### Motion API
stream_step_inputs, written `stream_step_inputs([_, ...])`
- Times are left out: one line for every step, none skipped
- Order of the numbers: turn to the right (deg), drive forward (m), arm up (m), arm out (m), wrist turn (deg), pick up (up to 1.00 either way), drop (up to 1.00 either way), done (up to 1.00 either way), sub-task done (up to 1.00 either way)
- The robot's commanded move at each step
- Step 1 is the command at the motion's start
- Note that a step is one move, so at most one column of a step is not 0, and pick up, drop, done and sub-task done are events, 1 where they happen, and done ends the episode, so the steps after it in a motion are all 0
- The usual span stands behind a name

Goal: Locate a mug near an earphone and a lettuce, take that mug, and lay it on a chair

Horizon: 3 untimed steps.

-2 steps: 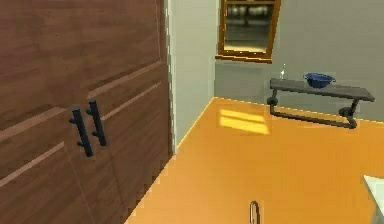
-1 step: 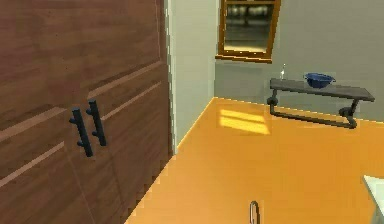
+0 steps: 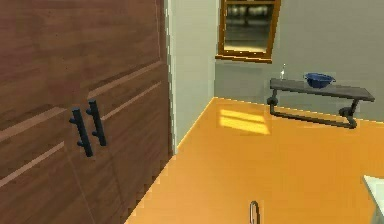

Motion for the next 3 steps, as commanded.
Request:
stream_step_inputs([0.0, 0.0, 0.0, 0.0, 0.0, 1.0, 0.0, 0.0, 0.0])
stream_step_inputs([0.0, 0.0, 0.1, 0.0, 0.0, 0.0, 0.0, 0.0, 0.0])
stream_step_inputs([0.0, 0.0, 0.22, 0.0, 0.0, 0.0, 0.0, 0.0, 0.0])
